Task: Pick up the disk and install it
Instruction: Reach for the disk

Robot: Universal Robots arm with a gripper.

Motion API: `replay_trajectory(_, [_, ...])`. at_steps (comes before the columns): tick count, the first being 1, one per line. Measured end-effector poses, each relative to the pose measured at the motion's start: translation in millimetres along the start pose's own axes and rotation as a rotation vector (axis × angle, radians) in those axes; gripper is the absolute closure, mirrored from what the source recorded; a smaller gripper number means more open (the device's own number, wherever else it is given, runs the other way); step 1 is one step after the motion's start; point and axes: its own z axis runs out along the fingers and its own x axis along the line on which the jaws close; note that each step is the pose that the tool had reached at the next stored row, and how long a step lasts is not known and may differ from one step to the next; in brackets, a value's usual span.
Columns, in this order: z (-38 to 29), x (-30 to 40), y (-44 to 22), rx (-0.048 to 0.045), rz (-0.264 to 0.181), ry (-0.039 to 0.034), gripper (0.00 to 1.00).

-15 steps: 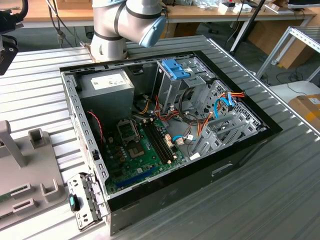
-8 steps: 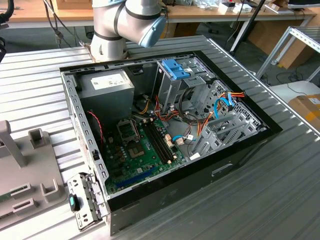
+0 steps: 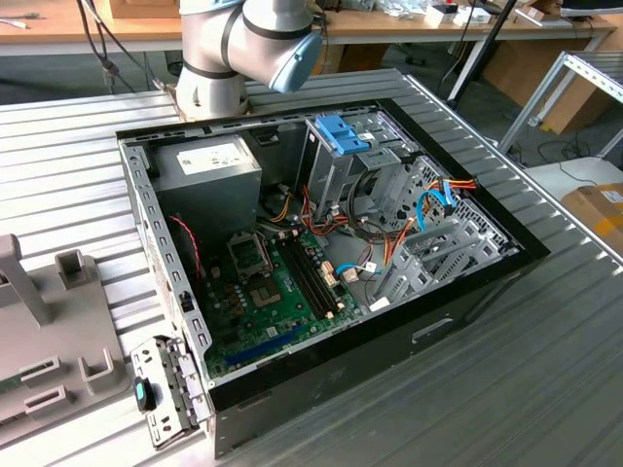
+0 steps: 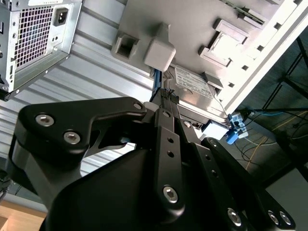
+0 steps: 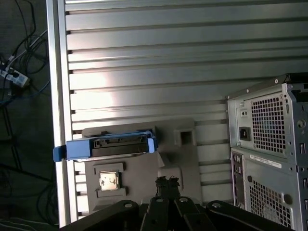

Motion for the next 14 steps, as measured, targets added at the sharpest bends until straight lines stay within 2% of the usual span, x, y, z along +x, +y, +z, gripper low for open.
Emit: replay_trajectory(14, [0.0, 1.8, -0.1, 0.0000, 0.000, 0.0000, 0.89])
